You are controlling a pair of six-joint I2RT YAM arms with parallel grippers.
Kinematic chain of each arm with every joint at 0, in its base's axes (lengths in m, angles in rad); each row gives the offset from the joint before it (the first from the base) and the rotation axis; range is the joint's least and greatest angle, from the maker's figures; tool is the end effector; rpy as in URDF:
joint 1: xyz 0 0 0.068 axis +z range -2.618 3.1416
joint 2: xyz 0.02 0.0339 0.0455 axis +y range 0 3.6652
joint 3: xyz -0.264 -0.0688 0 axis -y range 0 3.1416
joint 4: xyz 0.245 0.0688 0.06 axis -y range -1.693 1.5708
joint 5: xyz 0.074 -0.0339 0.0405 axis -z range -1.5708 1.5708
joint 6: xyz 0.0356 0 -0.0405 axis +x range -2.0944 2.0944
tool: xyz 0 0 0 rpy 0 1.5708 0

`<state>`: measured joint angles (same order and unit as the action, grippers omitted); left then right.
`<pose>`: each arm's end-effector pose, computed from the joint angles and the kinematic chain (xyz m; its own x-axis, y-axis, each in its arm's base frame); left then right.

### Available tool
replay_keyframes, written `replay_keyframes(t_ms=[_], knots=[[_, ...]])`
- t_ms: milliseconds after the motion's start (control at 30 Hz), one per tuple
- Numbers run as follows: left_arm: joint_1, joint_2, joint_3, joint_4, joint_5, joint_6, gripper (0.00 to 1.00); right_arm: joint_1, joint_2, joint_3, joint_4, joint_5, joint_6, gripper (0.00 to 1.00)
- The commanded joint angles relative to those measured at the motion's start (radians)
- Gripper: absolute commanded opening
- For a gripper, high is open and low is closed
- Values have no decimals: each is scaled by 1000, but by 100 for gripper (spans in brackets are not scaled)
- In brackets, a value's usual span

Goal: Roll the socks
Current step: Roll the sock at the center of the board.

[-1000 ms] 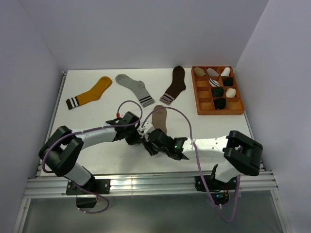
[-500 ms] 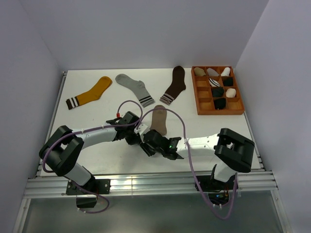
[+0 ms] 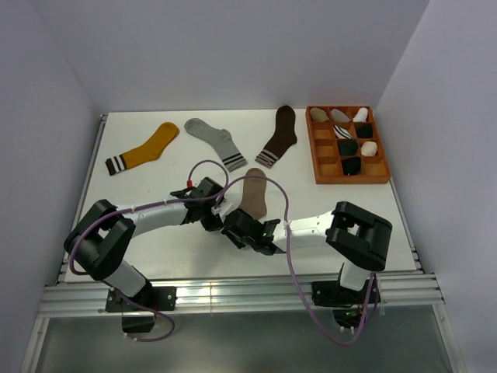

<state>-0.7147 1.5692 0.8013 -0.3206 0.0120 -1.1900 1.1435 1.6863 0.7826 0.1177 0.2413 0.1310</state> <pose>0.2175 -0.1893 0.1534 -0.8610 -0.4820 -0.1625 -0.3761 0.8184 -0.4345 0.1428 0.2930 0.1436 -0.3970 -0.5658 -0.7227 -0.7685 0.6354 -0.0753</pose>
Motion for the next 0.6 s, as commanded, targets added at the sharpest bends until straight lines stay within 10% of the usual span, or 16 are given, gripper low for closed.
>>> replay_keyframes(t_ms=[0, 133, 400, 567], knots=[[-8, 31, 9, -38, -4, 20, 2, 9, 33, 12, -55, 15, 5, 29], [-8, 2, -10, -21, -7, 1, 15, 7, 35, 15, -66, 3, 15, 0], [53, -159, -102, 31, -46, -71, 55, -128, -76, -57, -46, -314, 78, 0], [70, -261, -165, 80, -66, -118, 62, -312, -83, -71, -24, -662, 119, 0]])
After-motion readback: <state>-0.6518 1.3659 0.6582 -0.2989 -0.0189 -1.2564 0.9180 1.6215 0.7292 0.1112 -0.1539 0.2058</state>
